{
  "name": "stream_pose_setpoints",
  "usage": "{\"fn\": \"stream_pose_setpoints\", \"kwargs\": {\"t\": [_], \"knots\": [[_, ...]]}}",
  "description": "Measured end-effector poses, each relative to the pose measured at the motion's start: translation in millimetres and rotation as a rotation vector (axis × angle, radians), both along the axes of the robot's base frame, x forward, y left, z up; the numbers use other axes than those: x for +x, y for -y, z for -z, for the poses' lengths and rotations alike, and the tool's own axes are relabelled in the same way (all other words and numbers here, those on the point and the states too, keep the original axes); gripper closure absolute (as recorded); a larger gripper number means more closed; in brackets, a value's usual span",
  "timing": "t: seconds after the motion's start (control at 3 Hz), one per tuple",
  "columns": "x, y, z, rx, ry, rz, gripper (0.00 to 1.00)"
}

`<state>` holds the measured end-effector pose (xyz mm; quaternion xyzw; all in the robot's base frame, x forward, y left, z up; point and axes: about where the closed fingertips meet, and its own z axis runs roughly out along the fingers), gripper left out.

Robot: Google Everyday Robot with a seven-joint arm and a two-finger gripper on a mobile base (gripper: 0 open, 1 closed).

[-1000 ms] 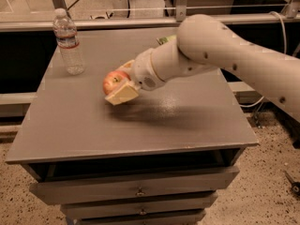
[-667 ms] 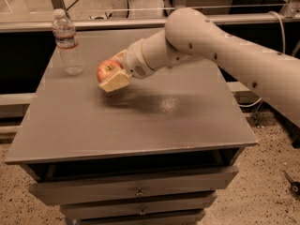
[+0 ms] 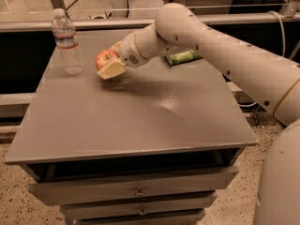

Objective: Move apple near water bottle

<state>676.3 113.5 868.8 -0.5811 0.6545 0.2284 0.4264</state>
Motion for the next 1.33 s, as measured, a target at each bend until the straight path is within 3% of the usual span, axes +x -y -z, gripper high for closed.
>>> {"fn": "stream_pose_setpoints", "kwargs": {"t": [0.67,1.0,1.33], "knots": [[25,-19,7,0.024,-0.023,-0.005,1.0],[27,-35,13,0.035,-0.048,-0.033,0.85],[27,-50,19,0.046,-0.073,-0.06,0.54]]}}
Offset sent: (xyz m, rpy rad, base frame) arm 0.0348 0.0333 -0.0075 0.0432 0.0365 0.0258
